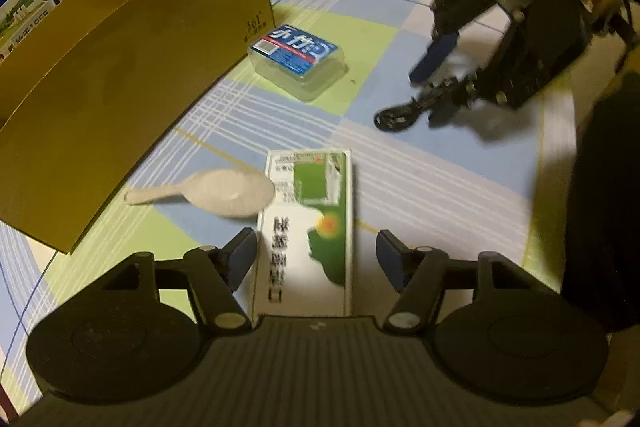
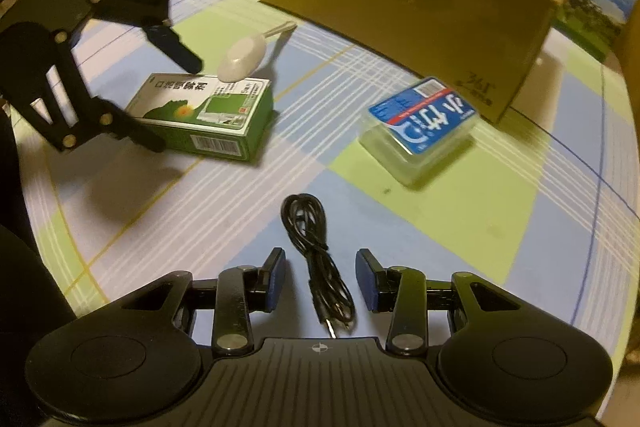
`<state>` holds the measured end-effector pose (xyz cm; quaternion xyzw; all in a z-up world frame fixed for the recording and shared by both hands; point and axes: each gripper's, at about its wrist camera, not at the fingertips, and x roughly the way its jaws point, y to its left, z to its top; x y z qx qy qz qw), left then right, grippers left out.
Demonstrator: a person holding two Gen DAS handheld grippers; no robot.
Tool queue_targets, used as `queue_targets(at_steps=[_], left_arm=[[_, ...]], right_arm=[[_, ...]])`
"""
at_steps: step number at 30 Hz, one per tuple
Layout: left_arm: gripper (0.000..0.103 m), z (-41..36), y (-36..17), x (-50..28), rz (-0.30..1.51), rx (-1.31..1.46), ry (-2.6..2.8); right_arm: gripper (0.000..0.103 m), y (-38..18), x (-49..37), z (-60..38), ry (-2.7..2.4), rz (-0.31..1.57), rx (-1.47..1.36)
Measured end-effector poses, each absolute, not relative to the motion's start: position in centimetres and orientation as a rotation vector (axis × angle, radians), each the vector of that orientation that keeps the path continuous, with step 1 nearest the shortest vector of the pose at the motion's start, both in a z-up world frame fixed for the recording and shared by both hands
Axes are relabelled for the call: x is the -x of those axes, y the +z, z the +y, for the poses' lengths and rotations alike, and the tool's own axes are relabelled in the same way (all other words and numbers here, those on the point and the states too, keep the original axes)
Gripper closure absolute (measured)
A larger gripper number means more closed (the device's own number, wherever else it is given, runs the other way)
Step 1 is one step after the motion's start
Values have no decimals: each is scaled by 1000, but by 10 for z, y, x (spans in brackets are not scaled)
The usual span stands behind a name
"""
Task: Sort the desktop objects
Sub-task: 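Lift the green box with the left tool while the right tool lifts the black cable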
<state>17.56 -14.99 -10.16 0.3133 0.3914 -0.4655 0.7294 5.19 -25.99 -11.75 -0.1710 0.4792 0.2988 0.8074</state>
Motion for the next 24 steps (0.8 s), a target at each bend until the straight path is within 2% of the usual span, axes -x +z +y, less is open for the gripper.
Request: queue_targets(at_steps=[4, 7, 8, 12, 24], left_arm=[[42, -156, -109, -180, 871, -719, -1031], [47, -159, -116, -180, 882, -733, -1018], [51, -159, -117, -180, 886, -730, -1015], [52, -157, -116, -172, 891, -711, -1037], [50, -161, -120, -156, 893, -700, -1038]], right_arm=[[66, -120, -53, -257, 655, 1020, 360], [69, -119, -53, -257, 655, 1018, 358], [72, -119, -53, -257, 653, 1018, 357], [90, -118, -52, -260, 642, 1024, 354], [90, -117, -40, -265, 648, 1009, 399]])
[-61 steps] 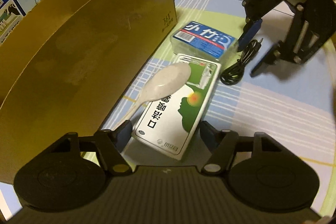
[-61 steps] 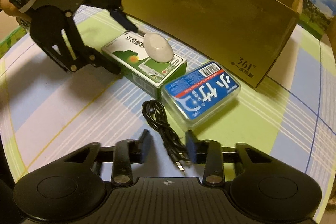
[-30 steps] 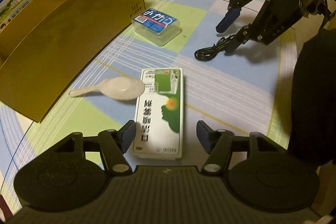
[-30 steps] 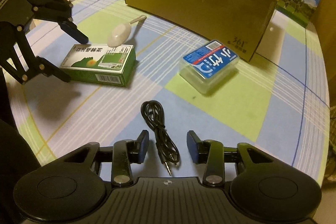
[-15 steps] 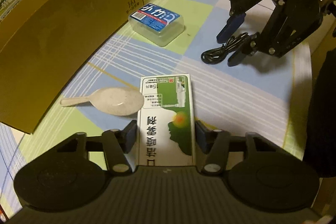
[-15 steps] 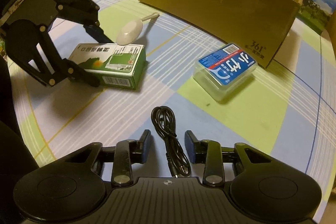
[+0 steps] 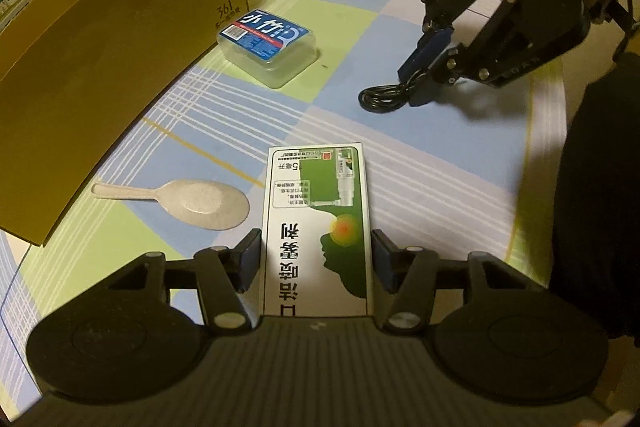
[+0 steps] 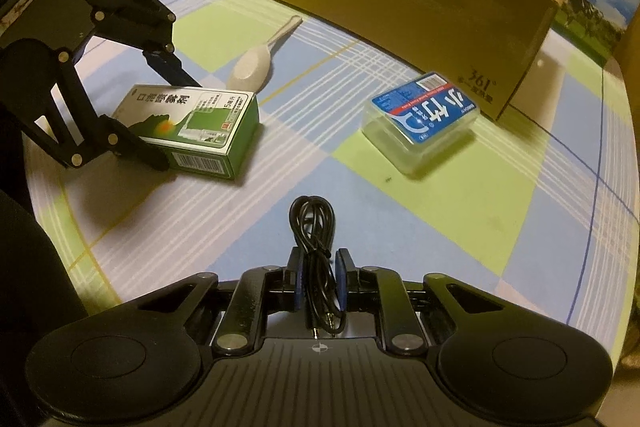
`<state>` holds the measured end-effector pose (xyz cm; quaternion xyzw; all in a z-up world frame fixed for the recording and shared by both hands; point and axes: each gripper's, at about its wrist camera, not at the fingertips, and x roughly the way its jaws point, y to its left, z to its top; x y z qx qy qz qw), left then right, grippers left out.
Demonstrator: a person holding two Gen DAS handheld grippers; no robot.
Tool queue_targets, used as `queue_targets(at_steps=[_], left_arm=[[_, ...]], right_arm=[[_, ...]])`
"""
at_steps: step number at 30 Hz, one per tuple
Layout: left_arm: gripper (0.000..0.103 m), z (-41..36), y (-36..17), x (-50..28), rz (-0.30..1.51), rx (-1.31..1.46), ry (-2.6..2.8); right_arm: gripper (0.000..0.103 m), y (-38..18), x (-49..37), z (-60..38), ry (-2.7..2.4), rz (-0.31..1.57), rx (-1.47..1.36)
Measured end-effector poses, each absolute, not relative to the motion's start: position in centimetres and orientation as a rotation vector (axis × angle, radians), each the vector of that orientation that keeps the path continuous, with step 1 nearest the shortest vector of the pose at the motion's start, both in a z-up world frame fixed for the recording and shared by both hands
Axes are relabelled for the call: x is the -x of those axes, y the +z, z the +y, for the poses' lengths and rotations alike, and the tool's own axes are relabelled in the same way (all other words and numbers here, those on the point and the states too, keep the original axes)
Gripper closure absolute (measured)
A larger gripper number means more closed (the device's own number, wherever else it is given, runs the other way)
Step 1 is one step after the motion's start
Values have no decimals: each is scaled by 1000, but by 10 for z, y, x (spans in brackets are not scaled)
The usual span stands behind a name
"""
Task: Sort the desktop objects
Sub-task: 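Lift the green box with the left tool while the right tool lifts the black cable, then carry the green box with the left tool while the right tool carries the cable toward the box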
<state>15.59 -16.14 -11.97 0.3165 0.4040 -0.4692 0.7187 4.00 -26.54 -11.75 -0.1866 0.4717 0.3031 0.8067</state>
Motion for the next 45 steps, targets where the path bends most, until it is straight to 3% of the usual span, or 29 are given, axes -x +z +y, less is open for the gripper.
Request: queue_targets(at_steps=[6, 16, 45], left_arm=[[50, -165, -125, -157, 908, -690, -1027], [53, -163, -117, -154, 917, -633, -973], [53, -144, -12, -157, 862, -451, -717]], right_arm=[[90, -119, -35, -259, 684, 965, 502], [93, -113, -35, -263, 621, 982, 390], [93, 2, -37, -241, 512, 804, 244]])
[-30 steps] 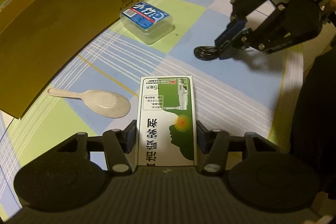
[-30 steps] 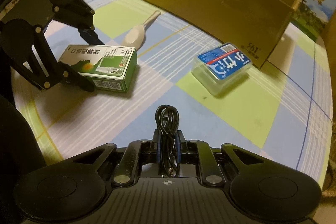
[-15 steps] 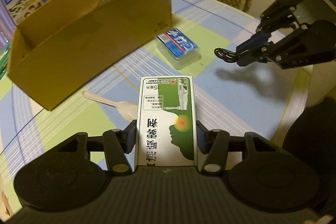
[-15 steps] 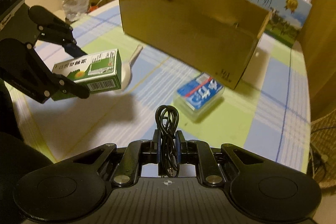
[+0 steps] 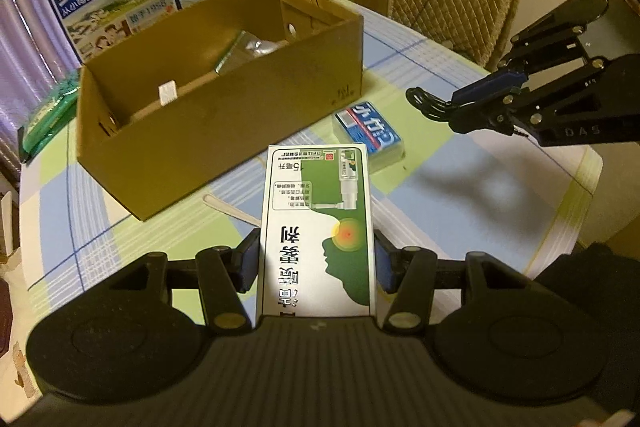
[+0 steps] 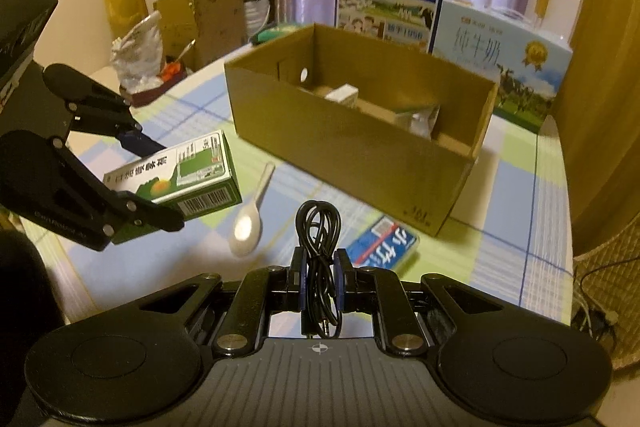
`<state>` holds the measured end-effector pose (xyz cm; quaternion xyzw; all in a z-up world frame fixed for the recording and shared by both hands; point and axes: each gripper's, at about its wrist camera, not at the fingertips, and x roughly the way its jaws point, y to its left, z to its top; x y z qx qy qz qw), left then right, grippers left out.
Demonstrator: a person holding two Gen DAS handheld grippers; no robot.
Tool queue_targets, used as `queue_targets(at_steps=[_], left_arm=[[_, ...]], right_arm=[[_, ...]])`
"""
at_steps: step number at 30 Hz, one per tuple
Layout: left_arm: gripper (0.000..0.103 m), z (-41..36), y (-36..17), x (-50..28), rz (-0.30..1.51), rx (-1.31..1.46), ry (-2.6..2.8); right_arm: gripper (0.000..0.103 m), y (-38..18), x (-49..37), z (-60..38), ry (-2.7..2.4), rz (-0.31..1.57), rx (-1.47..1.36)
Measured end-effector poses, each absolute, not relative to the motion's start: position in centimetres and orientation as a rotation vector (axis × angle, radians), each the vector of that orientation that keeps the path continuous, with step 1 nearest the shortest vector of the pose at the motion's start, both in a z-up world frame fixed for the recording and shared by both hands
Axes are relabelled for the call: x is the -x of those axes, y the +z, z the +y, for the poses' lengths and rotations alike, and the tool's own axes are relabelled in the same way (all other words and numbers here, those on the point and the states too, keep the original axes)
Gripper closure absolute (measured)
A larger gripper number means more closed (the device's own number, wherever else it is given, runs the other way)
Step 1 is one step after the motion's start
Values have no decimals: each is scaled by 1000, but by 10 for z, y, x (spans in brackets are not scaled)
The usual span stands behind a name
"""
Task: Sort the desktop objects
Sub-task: 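Carry the green box with the left tool while the right tool carries the cable toward the box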
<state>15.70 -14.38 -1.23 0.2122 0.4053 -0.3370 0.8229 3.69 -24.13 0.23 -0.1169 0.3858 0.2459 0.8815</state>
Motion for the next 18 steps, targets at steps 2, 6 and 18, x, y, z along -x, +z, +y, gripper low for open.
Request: queue_targets(at_steps=[2, 6, 18], left_arm=[[53, -143, -7, -159, 860, -442, -705], [53, -142, 6, -167, 842, -435, -685], [53, -152, 49, -237, 775, -421, -638]], right_arm=[[93, 9, -39, -240, 509, 795, 234], [93, 22, -51, -237, 502, 775, 209], [93, 56, -134, -241, 440, 744, 59]])
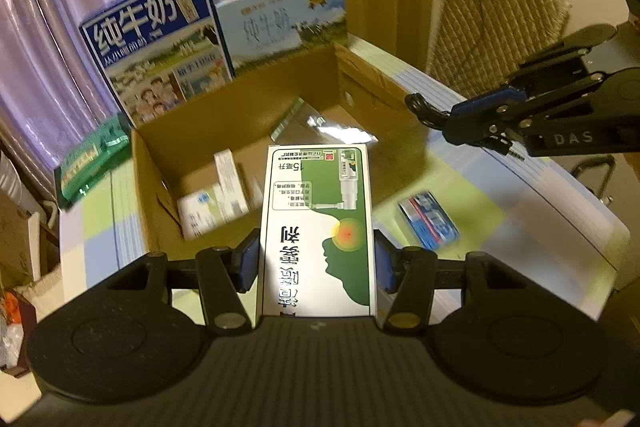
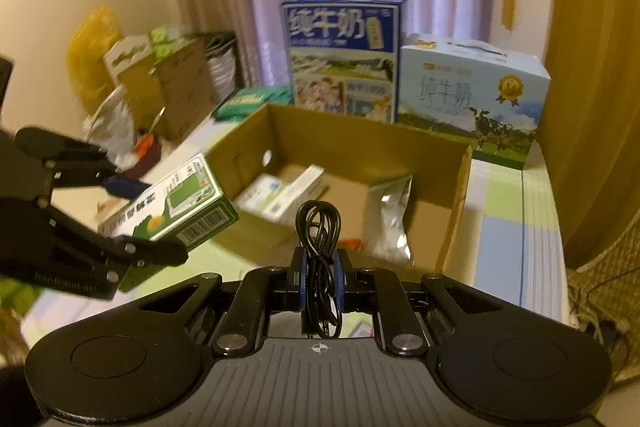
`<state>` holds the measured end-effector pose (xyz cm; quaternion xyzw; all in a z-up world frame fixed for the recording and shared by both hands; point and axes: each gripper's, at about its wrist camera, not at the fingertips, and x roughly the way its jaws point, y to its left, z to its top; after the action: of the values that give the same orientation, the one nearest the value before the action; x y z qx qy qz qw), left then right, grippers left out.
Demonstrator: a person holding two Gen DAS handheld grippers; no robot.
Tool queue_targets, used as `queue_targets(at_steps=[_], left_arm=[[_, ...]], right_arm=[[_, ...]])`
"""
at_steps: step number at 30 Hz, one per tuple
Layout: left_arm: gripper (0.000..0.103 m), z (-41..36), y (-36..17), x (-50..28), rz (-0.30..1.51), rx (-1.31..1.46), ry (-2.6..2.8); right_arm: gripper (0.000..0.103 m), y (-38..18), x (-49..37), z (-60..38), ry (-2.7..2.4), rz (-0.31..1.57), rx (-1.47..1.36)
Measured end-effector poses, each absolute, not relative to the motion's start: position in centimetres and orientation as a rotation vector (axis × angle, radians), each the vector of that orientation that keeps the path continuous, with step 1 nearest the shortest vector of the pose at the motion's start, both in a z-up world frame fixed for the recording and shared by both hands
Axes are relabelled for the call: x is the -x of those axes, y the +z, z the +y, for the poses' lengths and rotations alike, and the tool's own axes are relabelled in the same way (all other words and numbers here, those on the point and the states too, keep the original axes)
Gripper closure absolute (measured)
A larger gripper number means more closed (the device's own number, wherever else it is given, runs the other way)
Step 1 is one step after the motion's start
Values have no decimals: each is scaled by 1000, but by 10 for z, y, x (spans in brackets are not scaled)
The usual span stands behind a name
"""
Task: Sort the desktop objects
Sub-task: 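Carry the green box with the left tool while the right tool carries the cable toward the box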
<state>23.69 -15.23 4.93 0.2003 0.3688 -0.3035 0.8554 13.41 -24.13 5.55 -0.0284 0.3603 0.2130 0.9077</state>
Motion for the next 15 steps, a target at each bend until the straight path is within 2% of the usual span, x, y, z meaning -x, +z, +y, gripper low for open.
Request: queue_targets(at_steps=[15], left_arm=[[53, -157, 50, -345, 777, -350, -536]], right_arm=[[93, 44, -226, -231, 386, 770, 20]])
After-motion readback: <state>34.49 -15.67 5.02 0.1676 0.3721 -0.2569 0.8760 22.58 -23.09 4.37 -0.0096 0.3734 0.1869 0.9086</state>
